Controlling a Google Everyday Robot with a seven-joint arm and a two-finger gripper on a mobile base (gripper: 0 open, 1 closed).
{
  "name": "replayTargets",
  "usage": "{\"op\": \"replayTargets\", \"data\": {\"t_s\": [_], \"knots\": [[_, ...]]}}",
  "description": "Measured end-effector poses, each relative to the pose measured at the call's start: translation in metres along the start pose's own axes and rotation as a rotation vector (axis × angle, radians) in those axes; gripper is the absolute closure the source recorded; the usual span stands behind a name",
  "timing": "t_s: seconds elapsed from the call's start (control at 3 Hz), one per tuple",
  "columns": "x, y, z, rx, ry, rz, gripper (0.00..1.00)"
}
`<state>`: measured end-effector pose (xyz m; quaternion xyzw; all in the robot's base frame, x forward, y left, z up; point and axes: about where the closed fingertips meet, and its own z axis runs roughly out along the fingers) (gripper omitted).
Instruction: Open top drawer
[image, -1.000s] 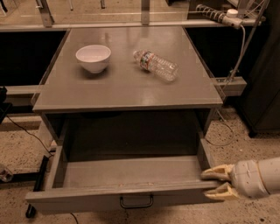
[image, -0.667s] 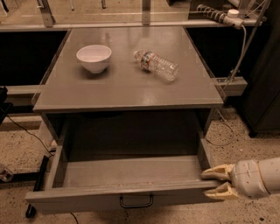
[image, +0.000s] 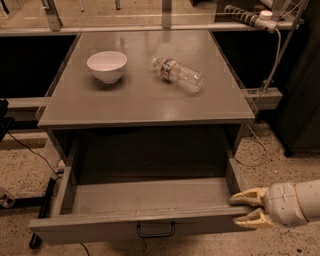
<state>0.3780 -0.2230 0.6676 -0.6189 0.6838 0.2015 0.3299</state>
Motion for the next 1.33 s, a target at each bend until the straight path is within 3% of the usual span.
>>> {"op": "replayTargets", "data": {"t_s": [0.67, 1.0, 1.33], "knots": [[0.0000, 0.0000, 0.0000, 0.000, 0.000, 0.000, 0.13], [0.0000, 0.0000, 0.0001, 0.000, 0.000, 0.000, 0.00], [-0.0001, 0.0000, 0.0001, 0.000, 0.000, 0.000, 0.00]]}}
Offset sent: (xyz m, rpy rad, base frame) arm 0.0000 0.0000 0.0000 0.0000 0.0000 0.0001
